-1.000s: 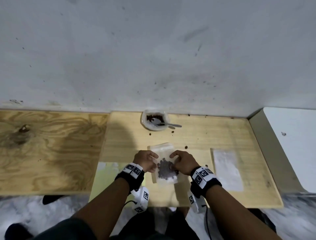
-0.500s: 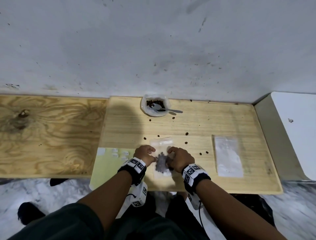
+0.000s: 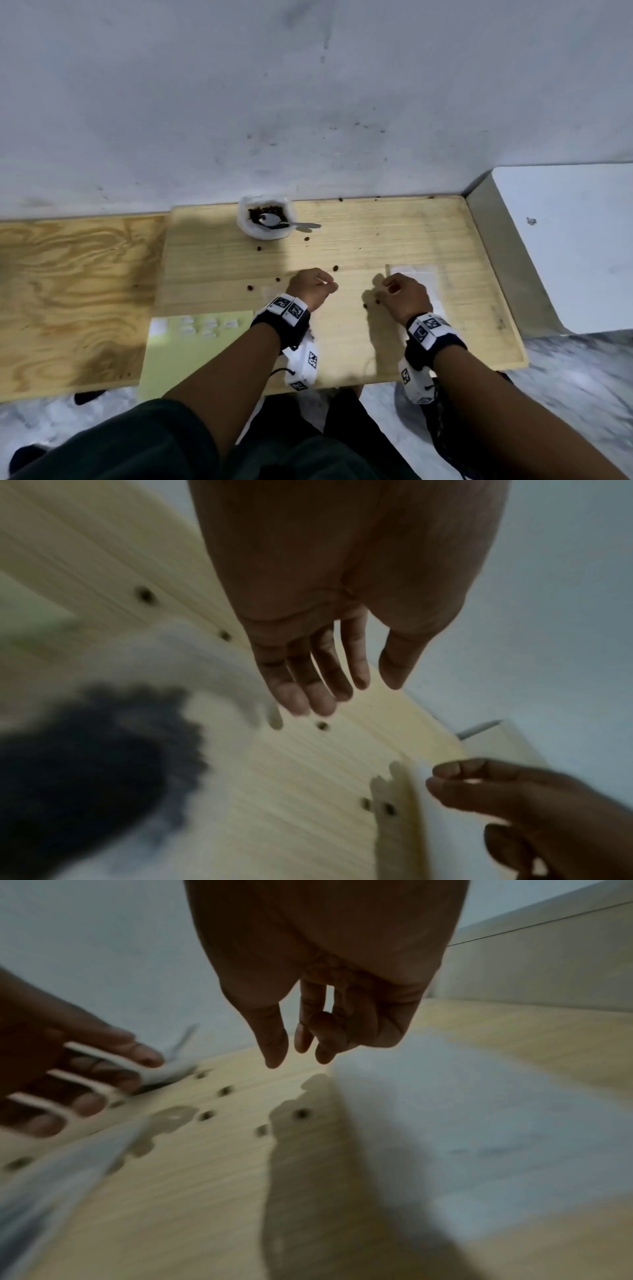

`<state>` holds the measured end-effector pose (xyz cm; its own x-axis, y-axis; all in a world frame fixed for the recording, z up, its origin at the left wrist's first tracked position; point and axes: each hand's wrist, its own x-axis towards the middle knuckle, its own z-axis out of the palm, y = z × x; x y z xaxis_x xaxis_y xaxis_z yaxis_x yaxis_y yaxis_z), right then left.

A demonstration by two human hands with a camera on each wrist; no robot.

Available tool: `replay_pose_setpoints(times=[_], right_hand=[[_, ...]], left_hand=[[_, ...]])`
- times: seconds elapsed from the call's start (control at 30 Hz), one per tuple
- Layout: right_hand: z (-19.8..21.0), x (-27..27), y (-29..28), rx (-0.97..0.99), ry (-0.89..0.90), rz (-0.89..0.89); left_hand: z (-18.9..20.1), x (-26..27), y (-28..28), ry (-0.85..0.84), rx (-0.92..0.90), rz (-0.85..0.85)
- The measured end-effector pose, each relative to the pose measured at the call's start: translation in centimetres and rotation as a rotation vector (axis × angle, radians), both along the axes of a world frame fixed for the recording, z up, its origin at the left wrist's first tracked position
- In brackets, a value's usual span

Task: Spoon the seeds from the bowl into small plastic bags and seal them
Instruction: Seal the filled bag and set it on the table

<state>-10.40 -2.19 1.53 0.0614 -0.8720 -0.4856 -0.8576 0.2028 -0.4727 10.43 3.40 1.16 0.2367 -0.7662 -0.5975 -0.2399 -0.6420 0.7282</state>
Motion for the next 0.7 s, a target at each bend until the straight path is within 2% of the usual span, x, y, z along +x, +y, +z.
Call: replay_pose_setpoints(times=[0.13,0.23,0.37,0.47,0.6,0.7], right_hand=[[-0.5,-6.5,-2.3,-0.007,0.017,-0.195],[-1.5,-9.6,-3.2,0.037,0.047,-0.259],[-2.7,-11.5,-3.8,0.118,0.057,-0.196],[-3.3,-11.8,-4.1,0.145,0.037,-0.164],[-3.6,-12.3,-4.4,0.1,-0.023,-0.241],[-3.4,-12.5,-4.5,0.045,0.012,-0.243]], left_hand=[[0.0,-6.4,-3.2,0.199,0.099,-0.052],[-0.8,-10.8,-4.8,0.237,0.145,-0.056],[-2.2,-15.0,-6.1,0.121,0.165,-0.044],[-2.8,-16.2,-6.6,0.011,0.139,-0.038],[-2.8,-16.3,-7.0,-0.002,0.129,-0.008],[-2.7,-16.2,-7.0,0.002,0.12,0.005]])
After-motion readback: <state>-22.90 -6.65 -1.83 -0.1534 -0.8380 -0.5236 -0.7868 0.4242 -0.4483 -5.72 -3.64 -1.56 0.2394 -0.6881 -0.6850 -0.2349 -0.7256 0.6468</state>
